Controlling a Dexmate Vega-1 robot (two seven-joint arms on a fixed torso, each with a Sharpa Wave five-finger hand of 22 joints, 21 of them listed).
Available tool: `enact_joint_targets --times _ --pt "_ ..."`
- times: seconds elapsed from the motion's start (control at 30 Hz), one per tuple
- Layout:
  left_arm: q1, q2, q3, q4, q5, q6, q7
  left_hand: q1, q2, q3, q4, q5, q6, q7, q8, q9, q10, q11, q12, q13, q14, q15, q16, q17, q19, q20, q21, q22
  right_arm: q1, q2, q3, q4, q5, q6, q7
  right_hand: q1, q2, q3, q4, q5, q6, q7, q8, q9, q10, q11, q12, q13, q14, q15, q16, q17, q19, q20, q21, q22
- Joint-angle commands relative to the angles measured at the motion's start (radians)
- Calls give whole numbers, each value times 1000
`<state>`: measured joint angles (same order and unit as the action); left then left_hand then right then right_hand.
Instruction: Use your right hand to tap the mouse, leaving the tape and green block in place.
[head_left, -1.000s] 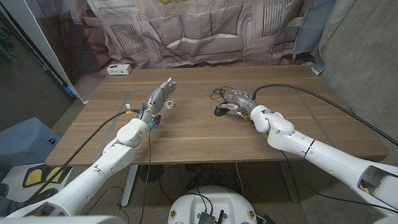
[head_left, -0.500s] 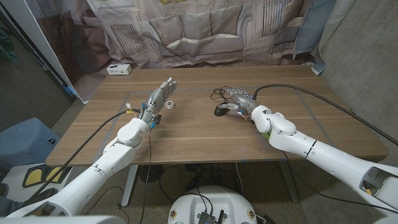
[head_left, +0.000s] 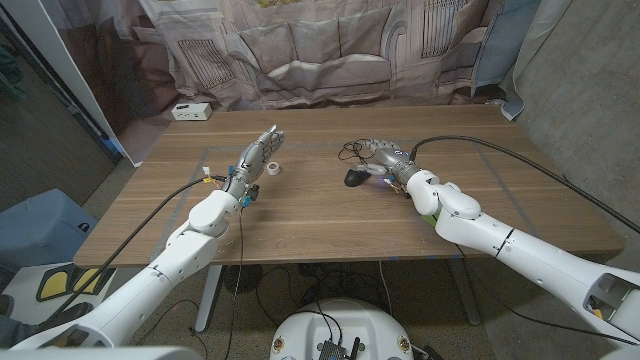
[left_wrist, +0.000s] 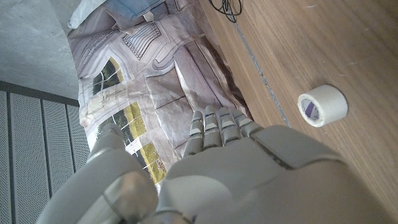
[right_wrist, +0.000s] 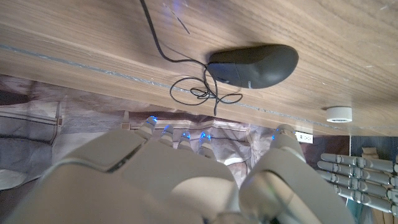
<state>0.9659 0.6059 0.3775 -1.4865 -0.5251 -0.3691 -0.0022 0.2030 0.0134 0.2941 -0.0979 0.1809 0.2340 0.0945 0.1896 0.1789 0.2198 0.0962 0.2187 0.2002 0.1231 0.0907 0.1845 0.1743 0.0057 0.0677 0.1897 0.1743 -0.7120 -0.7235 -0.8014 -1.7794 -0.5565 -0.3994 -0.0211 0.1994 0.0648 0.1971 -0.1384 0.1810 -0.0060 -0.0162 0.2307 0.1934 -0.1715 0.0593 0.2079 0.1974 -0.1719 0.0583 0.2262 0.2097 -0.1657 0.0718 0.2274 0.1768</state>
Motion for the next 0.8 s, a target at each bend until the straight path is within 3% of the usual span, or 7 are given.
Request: enact_joint_targets --times 0.03,0.17,0.37,0.6,0.7,0.8 --pt "1 2 -1 -1 0 -4 -4 3 10 5 -6 1 9 3 5 3 6 -8 1 2 7 -2 4 5 3 6 9 5 -37 -6 41 -7 33 64 -82 6 -9 1 0 2 -14 0 -11 4 -25 9 9 3 -114 -5 3 1 21 -30 9 -1" --pt "0 2 0 -1 0 -5 -5 3 10 5 -6 1 9 2 5 3 5 -7 1 2 8 -1 4 5 3 7 9 5 -41 -8 46 -12 33 70 -88 10 -12 2 -2 3 -73 2 -37 3 -18 8 9 2 -107 -4 2 0 28 -28 3 -2" --pt "-1 4 0 -5 1 0 -5 3 11 5 -7 1 11 2 5 3 7 -7 1 2 8 -1 4 5 3 6 9 5 -54 -9 60 -19 39 84 -111 13 -13 3 -3 3 -84 2 -40 2 -4 5 13 2 -86 -9 7 -2 57 -42 8 -3" --pt "-4 6 0 -6 0 1 -10 4 12 6 -8 1 12 2 6 3 7 -7 1 2 8 -1 4 5 3 6 9 5 -75 -12 90 -32 63 107 -145 17 -15 3 -5 4 -63 14 -31 0 20 4 18 1 -64 -14 11 -3 85 -59 11 -4" --pt "-6 6 1 -6 -1 -1 -14 4 12 6 -8 1 12 3 5 3 6 -8 1 2 8 -1 4 5 3 6 9 5 -87 -15 106 -33 81 136 -169 20 -17 4 -5 4 11 21 -6 1 43 7 21 -1 -40 -18 12 -5 105 -63 7 -4" --pt "-9 4 2 -2 -3 -5 -21 4 13 6 -8 1 12 3 5 3 8 -8 1 2 9 -2 4 5 3 6 9 5 -102 -17 126 -35 106 164 -192 21 -17 4 -4 5 43 25 3 3 60 8 25 -1 -29 -15 13 -6 120 -65 7 -4"
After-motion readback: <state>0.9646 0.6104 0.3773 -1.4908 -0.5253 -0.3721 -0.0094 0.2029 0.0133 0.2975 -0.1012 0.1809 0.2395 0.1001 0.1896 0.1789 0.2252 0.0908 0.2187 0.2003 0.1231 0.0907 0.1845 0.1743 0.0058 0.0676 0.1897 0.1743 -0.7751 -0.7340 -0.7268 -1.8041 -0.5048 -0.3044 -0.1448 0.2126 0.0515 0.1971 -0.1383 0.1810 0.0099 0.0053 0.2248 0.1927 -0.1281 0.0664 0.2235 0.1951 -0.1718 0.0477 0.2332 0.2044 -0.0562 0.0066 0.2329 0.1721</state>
